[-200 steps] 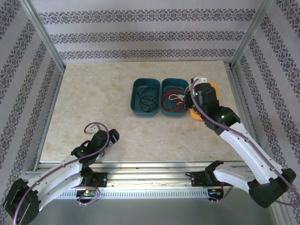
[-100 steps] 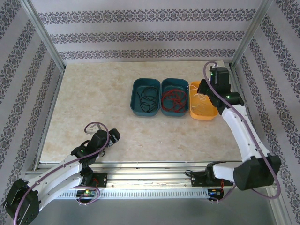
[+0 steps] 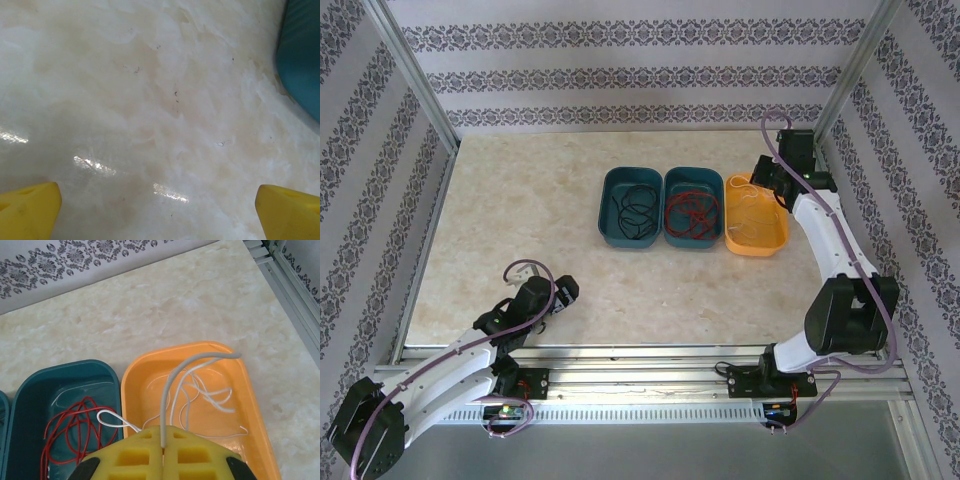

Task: Untangle the cables

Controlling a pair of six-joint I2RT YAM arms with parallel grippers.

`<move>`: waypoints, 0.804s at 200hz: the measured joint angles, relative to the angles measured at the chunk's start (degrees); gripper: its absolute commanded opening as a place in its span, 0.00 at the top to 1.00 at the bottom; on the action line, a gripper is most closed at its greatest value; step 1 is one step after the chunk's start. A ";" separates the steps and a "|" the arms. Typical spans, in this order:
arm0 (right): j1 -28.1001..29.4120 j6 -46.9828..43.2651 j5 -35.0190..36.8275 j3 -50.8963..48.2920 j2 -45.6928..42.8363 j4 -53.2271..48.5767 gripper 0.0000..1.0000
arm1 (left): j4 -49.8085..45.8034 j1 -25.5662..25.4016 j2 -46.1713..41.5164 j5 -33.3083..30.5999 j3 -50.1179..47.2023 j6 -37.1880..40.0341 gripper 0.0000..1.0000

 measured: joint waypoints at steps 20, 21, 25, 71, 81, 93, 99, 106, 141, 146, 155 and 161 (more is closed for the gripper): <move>-0.46 -0.42 -0.31 0.35 0.94 -0.04 1.00 | 0.13 0.00 0.04 0.37 0.00 0.02 0.01; -0.48 -0.44 -0.31 0.37 0.98 -0.04 1.00 | 0.13 0.00 0.04 0.39 0.00 0.02 0.01; -0.55 -0.57 -0.37 0.37 1.18 -0.02 1.00 | 0.13 0.00 0.07 0.42 0.00 0.02 0.01; -1.70 -1.88 -1.57 1.38 4.76 -1.03 1.00 | 0.13 0.00 0.07 0.48 0.00 0.22 0.01; -2.05 -2.43 -1.55 1.42 5.57 -1.36 1.00 | 0.13 0.00 0.07 0.48 0.00 0.22 0.01; -2.43 -2.89 -1.55 1.44 6.40 -2.05 1.00 | 0.13 0.00 0.07 0.48 0.00 0.22 0.01; -2.62 -2.97 -1.55 1.44 6.73 -2.32 1.00 | 0.13 0.00 0.07 0.48 0.00 0.22 0.01; -2.86 -3.15 -1.55 1.53 7.23 -2.69 1.00 | 0.13 0.00 0.07 0.48 0.00 0.22 0.01; -4.33 -3.98 -1.46 1.73 9.62 -5.07 0.96 | 0.13 0.00 0.17 0.46 0.24 0.24 0.01; -4.44 -3.98 -1.42 1.73 9.90 -5.38 0.95 | 0.13 0.00 0.31 0.46 0.31 0.24 0.01; -4.68 -3.98 -1.42 1.73 10.34 -5.77 0.95 | 0.13 0.00 0.52 0.46 0.39 0.26 0.01; -4.68 -3.98 -1.42 1.73 10.56 -6.05 0.94 | 0.13 0.00 0.66 0.46 0.42 0.26 0.01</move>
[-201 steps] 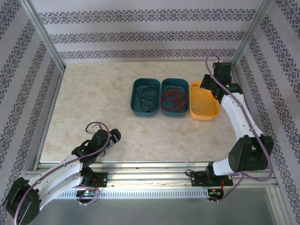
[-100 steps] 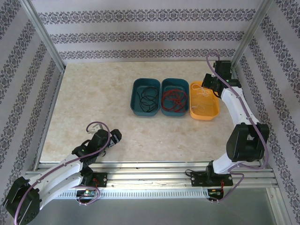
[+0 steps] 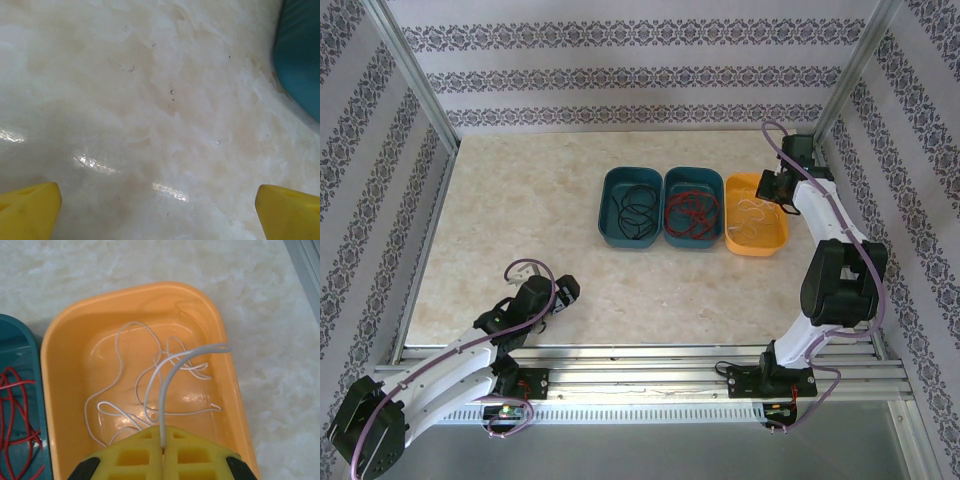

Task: Untangle the cables

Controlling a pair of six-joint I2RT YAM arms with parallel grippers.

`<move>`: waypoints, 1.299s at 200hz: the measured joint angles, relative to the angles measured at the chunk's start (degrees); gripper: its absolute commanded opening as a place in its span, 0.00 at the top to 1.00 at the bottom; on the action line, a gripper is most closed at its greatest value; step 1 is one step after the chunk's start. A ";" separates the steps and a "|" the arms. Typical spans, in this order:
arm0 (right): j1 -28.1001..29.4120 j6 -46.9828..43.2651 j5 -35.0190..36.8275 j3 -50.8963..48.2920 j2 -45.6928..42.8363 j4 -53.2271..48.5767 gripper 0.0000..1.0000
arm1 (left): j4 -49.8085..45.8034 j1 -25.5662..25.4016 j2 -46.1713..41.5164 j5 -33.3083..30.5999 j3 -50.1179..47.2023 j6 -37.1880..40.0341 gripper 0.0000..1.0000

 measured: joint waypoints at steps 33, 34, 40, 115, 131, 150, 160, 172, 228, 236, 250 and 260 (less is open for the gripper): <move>0.00 0.02 0.00 0.00 0.83 -1.31 0.92 | 0.00 0.00 0.76 0.00 0.11 0.22 0.01; 0.00 0.02 0.00 0.00 0.90 -1.36 0.92 | 0.00 0.00 0.79 0.00 0.11 0.24 0.01; 0.00 0.02 0.00 0.00 1.11 -1.55 0.90 | -0.02 0.00 0.87 0.00 0.24 0.37 0.01; -0.76 0.02 0.52 0.85 7.56 -4.66 0.89 | -0.02 0.00 0.90 0.02 1.42 1.27 0.01; -0.76 0.07 0.50 1.14 8.66 -5.18 0.86 | -0.02 0.00 0.90 0.02 1.42 1.27 0.01; -0.76 0.24 0.46 1.14 8.50 -5.57 0.80 | -0.02 0.00 0.90 0.13 1.66 1.46 0.01; -0.76 0.28 0.42 1.14 8.26 -5.60 0.78 | -0.04 0.00 0.90 0.17 1.86 1.53 0.01; -0.76 0.44 0.28 1.01 7.48 -5.57 0.76 | -0.04 0.00 0.94 0.15 2.10 1.68 0.01; -0.76 1.73 -0.17 -4.70 -4.94 -3.43 0.59 | -0.37 0.00 1.16 0.11 3.67 2.64 0.01; -0.74 2.08 -0.24 -6.75 -7.41 -2.12 0.52 | -0.50 0.00 1.16 0.04 3.87 2.99 0.01; -0.70 2.47 -0.35 -11.23 -11.69 0.46 0.46 | -0.94 0.02 1.16 -0.28 4.26 3.69 0.01; -0.50 2.45 -0.13 -14.60 -14.47 2.03 0.39 | -1.38 0.02 1.14 -0.61 4.74 4.42 0.01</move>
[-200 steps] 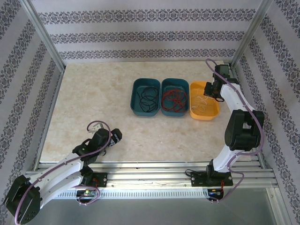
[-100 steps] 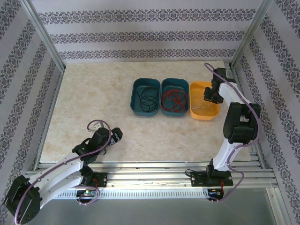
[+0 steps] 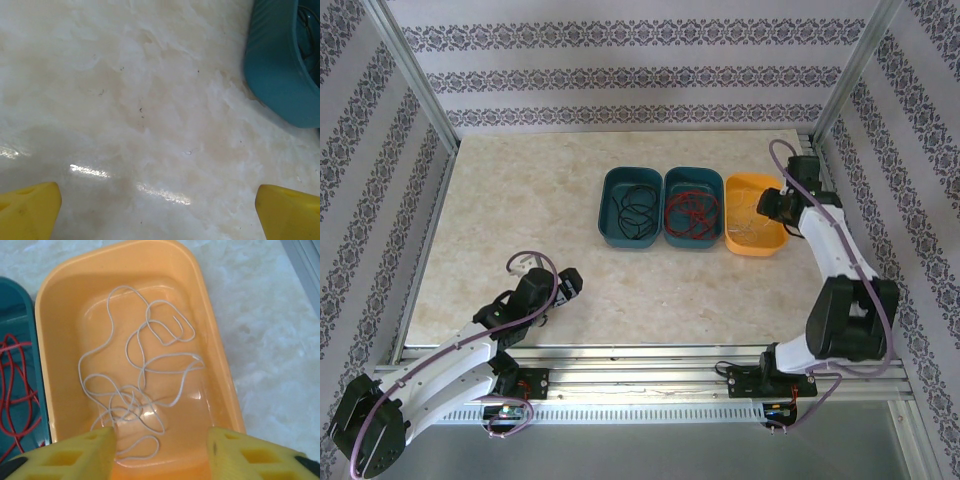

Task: Untangle the cables

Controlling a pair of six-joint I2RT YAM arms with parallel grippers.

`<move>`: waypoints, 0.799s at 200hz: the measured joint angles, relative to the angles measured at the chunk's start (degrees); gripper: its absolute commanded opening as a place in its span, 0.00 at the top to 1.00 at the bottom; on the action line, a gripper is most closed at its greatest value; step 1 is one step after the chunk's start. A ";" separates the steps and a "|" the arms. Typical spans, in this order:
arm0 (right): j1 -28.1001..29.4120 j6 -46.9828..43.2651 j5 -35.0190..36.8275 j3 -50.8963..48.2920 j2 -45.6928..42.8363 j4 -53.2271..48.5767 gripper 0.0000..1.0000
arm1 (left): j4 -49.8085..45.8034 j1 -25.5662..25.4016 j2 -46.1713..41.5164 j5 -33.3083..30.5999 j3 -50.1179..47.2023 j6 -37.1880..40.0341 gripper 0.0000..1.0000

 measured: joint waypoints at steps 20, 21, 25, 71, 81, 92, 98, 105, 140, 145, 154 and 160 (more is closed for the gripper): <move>1.16 0.04 1.27 -5.40 -4.15 2.51 0.19 | -0.70 0.09 -0.04 -1.18 1.01 1.86 0.01; 1.29 0.26 1.38 -5.70 -4.37 2.67 0.18 | -0.70 0.09 -0.04 -1.20 1.03 1.90 0.01; 1.64 0.42 1.70 -6.54 -5.03 3.19 0.12 | -0.76 0.20 -0.09 -1.51 1.25 2.45 0.01; 5.53 0.20 6.10 -18.95 -14.84 12.20 0.02 | -0.59 0.70 -2.21 -5.73 2.82 12.39 0.01; 5.53 0.17 6.84 -21.40 -16.79 14.25 0.02 | -0.17 0.79 -2.95 -7.23 3.17 15.21 0.01; 5.53 0.11 7.82 -24.06 -18.97 16.63 0.02 | 0.81 0.90 -4.02 -8.94 3.48 18.62 0.01; 5.53 0.00 8.22 -25.22 -19.93 17.57 0.02 | 1.62 1.09 -4.68 -9.97 3.54 20.61 0.01; 5.53 -0.13 8.68 -26.45 -21.00 18.73 0.02 | 2.58 1.22 -5.38 -11.13 3.54 22.73 0.00; 5.53 -1.05 10.56 -29.46 -24.04 23.80 0.02 | 9.92 3.08 -7.69 -16.11 3.26 34.91 0.01; 5.53 -1.16 10.73 -29.55 -24.09 24.35 0.02 | 11.50 3.56 -7.85 -16.44 3.02 36.81 0.01; 5.53 -1.29 11.04 -29.66 -24.02 25.24 0.02 | 14.49 4.52 -7.93 -16.85 2.47 40.41 0.01; 5.53 -1.36 11.13 -29.70 -23.96 25.77 0.02 | 16.24 5.20 -7.91 -16.98 2.12 42.51 0.01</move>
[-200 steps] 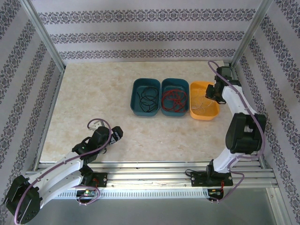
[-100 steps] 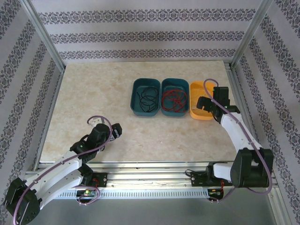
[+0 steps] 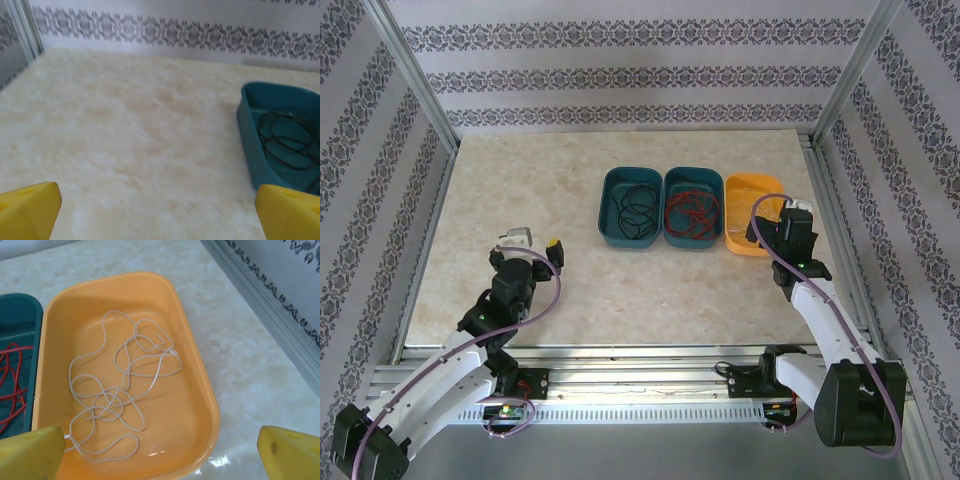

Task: Untangle the cables

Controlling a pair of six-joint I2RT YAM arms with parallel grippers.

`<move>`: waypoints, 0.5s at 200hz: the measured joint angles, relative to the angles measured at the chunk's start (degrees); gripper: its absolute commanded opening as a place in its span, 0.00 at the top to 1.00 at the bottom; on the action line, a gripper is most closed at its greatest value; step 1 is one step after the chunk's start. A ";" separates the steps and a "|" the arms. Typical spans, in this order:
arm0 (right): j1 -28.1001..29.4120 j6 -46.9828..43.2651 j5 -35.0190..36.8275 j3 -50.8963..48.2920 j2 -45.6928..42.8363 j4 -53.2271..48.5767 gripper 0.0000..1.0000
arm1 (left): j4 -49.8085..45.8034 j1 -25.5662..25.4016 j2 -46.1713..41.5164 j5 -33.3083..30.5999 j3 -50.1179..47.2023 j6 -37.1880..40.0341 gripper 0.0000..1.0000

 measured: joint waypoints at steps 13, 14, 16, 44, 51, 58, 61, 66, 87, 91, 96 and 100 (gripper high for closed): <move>0.00 -0.24 0.13 -0.31 0.42 1.64 0.02 | 3.69 2.14 0.39 0.35 -0.90 4.22 0.01; 0.00 -0.24 0.13 -0.33 0.46 1.73 0.02 | 3.85 2.27 0.44 0.42 -0.94 4.39 0.01; 0.00 -0.28 0.13 -0.42 0.52 2.01 0.02 | 4.35 2.73 0.57 0.46 -1.07 4.92 0.01; 0.39 -2.82 0.70 -3.19 1.01 6.75 0.02 | 10.67 12.00 4.92 5.40 -2.73 8.81 0.01; 0.72 -3.48 0.92 -4.15 0.98 8.17 0.02 | 12.72 14.69 6.73 7.32 -3.52 9.05 0.01; 0.79 -4.20 0.98 -5.20 0.94 9.64 0.02 | 14.99 17.31 8.87 9.42 -4.46 9.05 0.01; 0.87 -4.46 0.98 -5.64 0.85 10.23 0.02 | 16.00 18.32 9.86 10.34 -4.87 9.05 0.01; 1.11 -4.92 1.05 -6.43 0.68 11.26 0.02 | 17.40 19.85 11.47 11.67 -5.46 9.03 0.01; 1.14 -6.73 1.05 -8.68 0.02 14.86 0.02 | 23.21 24.59 17.90 17.14 -7.37 9.01 0.01; 1.14 -7.06 1.03 -9.03 -0.07 15.72 0.02 | 24.39 25.20 19.17 18.12 -7.50 9.01 0.01; 1.14 -7.50 1.03 -9.57 -0.09 17.11 0.02 | 25.79 25.81 20.59 19.21 -7.56 9.01 0.01; 1.14 -7.74 1.03 -9.94 -0.09 18.05 0.02 | 26.77 26.21 21.64 19.91 -7.56 9.03 0.01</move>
